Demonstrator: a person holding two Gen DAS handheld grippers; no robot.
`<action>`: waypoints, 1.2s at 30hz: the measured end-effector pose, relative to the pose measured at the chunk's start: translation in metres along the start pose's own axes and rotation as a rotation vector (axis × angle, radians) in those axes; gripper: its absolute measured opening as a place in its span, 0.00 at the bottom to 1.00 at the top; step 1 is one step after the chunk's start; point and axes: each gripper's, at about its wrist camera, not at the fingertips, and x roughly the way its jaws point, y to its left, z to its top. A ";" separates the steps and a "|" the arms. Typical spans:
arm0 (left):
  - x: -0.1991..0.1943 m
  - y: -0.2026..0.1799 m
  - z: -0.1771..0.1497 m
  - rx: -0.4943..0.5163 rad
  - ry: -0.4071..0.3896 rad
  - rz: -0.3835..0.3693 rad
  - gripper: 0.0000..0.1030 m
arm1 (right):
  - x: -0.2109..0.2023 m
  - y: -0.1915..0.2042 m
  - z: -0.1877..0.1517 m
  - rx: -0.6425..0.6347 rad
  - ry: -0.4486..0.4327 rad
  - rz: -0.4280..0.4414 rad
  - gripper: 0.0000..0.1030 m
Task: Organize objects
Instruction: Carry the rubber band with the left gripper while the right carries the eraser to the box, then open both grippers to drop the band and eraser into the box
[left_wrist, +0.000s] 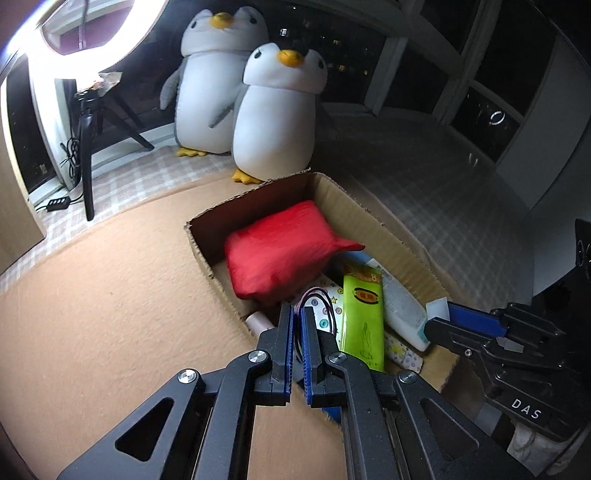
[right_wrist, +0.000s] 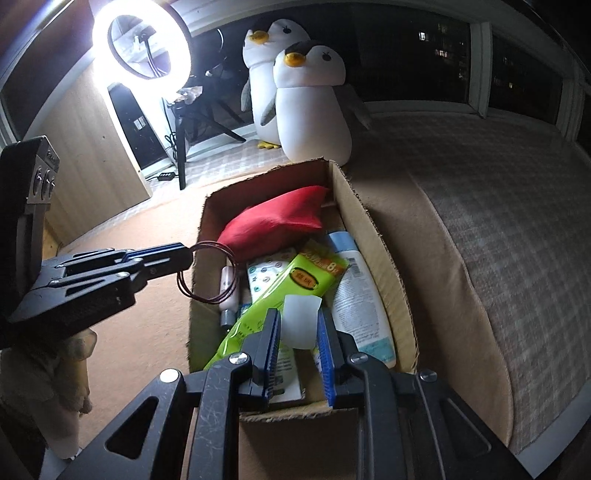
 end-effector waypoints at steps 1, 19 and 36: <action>0.002 0.000 0.001 0.004 0.003 0.003 0.04 | 0.002 -0.001 0.001 0.003 0.003 -0.003 0.19; 0.000 0.013 0.005 0.027 -0.013 0.071 0.69 | 0.015 -0.004 0.006 0.031 0.019 -0.025 0.59; -0.061 0.064 -0.022 -0.029 -0.067 0.125 0.87 | 0.017 0.038 0.006 0.044 0.022 -0.005 0.65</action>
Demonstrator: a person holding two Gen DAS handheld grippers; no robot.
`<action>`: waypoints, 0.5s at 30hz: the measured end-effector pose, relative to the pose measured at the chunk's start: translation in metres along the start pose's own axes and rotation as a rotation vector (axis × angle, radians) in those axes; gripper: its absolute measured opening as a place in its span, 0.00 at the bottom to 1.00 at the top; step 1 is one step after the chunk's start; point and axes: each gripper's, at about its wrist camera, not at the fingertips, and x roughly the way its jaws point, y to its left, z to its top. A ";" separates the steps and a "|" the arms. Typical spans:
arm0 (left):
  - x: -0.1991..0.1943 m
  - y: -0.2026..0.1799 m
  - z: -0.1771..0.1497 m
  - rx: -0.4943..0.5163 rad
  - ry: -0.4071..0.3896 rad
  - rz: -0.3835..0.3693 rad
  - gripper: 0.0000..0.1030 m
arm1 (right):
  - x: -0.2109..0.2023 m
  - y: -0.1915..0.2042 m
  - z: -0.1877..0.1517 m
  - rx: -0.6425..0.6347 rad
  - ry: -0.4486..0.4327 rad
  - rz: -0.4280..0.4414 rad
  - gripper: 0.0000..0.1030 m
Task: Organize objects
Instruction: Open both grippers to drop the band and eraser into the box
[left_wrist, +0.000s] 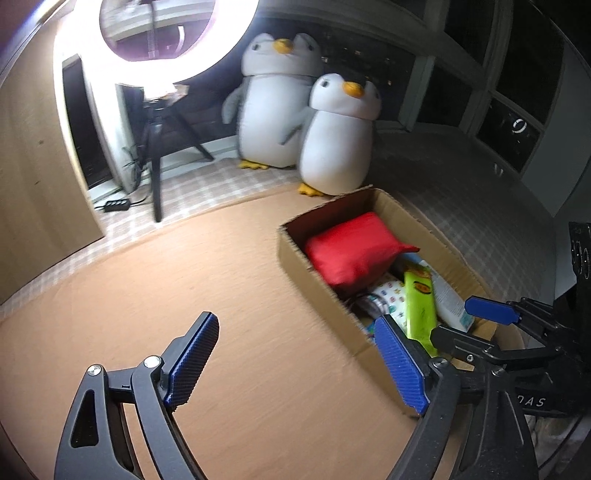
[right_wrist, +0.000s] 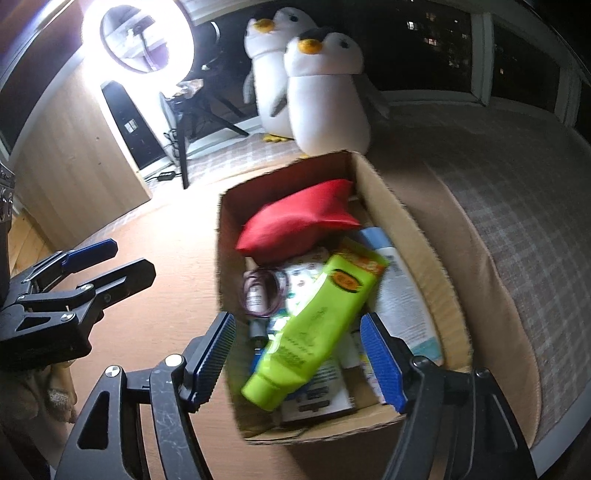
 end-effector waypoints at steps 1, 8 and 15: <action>-0.004 0.006 -0.003 -0.007 -0.002 0.006 0.89 | 0.000 0.004 0.000 -0.005 -0.001 0.003 0.66; -0.038 0.050 -0.027 -0.066 -0.026 0.045 0.92 | -0.004 0.048 -0.004 -0.050 -0.018 0.032 0.67; -0.074 0.100 -0.060 -0.139 -0.040 0.103 0.93 | -0.003 0.101 -0.015 -0.119 -0.024 0.068 0.68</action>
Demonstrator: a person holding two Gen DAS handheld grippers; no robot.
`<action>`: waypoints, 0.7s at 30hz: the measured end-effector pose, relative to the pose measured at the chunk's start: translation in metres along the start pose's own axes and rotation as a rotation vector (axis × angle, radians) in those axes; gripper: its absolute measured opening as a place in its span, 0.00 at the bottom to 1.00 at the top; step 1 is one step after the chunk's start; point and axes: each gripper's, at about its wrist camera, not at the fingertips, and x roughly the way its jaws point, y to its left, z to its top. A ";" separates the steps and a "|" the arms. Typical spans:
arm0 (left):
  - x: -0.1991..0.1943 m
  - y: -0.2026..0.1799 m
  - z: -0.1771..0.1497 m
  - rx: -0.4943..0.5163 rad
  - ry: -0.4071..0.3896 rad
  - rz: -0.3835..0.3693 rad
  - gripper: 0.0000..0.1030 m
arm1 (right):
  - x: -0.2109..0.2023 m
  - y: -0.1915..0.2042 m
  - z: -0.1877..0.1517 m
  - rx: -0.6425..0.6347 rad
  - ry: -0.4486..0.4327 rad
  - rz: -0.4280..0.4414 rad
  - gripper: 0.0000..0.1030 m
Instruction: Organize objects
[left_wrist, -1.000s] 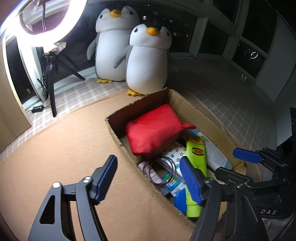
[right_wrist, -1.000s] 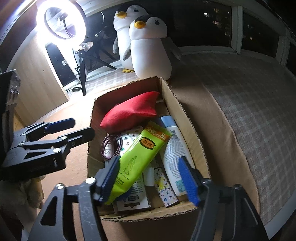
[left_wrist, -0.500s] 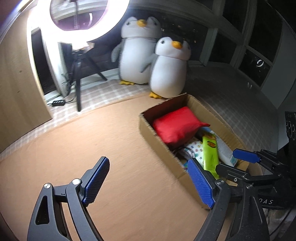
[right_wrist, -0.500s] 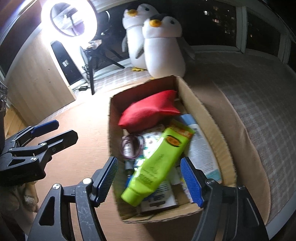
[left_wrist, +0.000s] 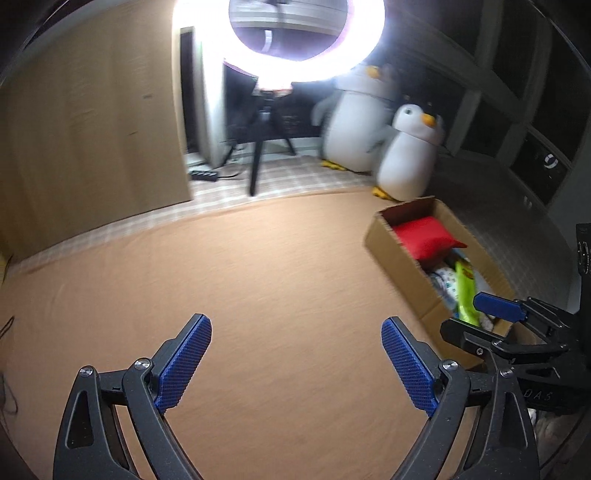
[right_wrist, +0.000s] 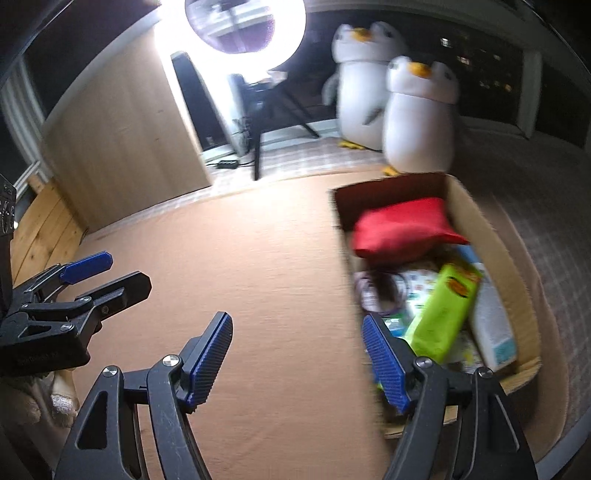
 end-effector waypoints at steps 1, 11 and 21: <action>-0.004 0.007 -0.004 -0.007 0.000 0.012 0.93 | 0.001 0.009 -0.001 -0.011 0.000 0.007 0.68; -0.038 0.079 -0.057 -0.111 0.026 0.098 0.93 | 0.017 0.068 -0.022 -0.053 0.029 0.066 0.70; -0.065 0.111 -0.093 -0.152 0.029 0.151 0.93 | 0.009 0.115 -0.038 -0.130 0.005 0.056 0.71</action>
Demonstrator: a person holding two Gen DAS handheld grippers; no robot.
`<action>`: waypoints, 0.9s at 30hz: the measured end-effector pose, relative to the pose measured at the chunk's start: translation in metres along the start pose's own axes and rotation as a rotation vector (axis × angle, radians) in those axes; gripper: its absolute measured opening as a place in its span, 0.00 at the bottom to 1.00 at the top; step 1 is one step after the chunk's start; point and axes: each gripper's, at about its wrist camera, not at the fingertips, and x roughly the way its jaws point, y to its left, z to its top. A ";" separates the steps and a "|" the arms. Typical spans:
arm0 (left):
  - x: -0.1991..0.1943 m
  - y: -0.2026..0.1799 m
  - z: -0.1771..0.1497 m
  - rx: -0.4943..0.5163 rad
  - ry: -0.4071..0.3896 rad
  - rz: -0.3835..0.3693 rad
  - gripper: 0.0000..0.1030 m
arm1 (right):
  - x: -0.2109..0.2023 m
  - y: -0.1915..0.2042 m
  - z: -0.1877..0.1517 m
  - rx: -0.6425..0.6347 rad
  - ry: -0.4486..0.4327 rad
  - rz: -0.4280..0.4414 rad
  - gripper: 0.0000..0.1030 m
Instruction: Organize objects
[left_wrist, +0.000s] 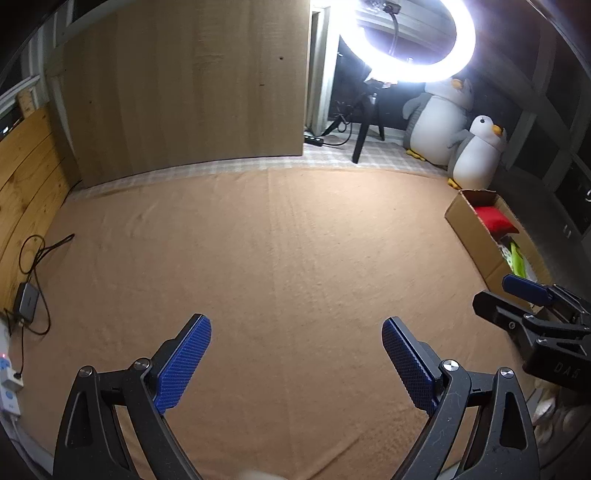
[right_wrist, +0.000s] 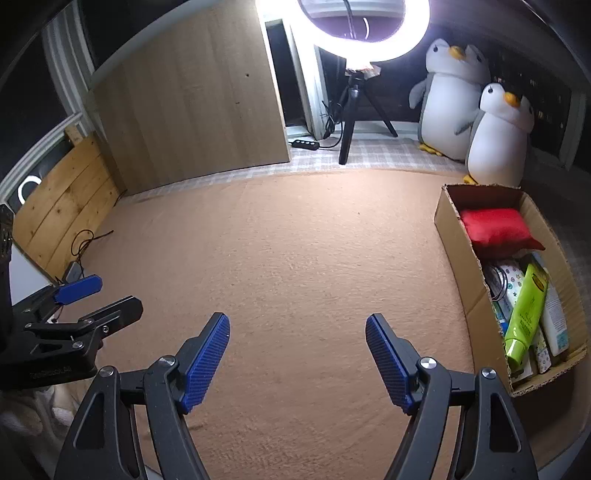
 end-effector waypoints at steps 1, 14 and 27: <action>-0.001 0.001 -0.001 -0.003 0.002 0.000 0.93 | -0.001 0.003 -0.001 0.001 -0.001 0.002 0.71; -0.013 0.021 -0.011 -0.034 0.002 0.011 0.93 | -0.003 0.031 -0.010 -0.026 0.006 0.027 0.71; -0.016 0.029 -0.014 -0.049 0.003 0.010 0.93 | -0.001 0.044 -0.010 -0.043 0.008 0.037 0.71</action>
